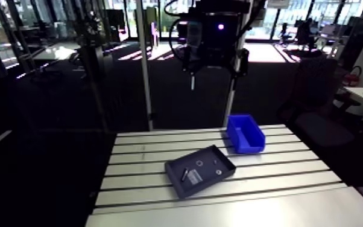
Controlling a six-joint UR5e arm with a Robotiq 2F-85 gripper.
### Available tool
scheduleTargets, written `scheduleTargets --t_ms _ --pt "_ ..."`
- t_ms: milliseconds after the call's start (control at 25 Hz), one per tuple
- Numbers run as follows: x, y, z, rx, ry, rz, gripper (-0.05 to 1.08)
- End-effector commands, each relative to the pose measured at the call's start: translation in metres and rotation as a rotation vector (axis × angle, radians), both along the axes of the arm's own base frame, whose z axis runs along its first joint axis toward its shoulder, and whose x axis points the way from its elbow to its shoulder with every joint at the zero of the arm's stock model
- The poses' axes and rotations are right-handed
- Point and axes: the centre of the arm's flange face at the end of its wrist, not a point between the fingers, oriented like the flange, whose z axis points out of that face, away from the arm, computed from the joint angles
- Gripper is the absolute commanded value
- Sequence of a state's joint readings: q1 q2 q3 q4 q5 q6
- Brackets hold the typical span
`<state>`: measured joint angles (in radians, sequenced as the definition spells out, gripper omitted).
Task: Pick up the M10 bolt from the tray and put it into the blue bin.
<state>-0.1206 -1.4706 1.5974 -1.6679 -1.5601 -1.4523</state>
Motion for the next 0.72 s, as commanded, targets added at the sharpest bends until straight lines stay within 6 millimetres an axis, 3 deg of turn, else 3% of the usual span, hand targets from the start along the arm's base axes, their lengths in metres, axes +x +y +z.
scheduleTargets --t_ms 40,320,720 --pt "0.003 -0.011 -0.034 -0.003 0.017 -0.018 0.01" --pt "0.007 -0.019 -0.087 0.003 -0.055 -0.074 0.01" --pt "0.008 -0.049 -0.137 0.013 -0.079 -0.077 0.01"
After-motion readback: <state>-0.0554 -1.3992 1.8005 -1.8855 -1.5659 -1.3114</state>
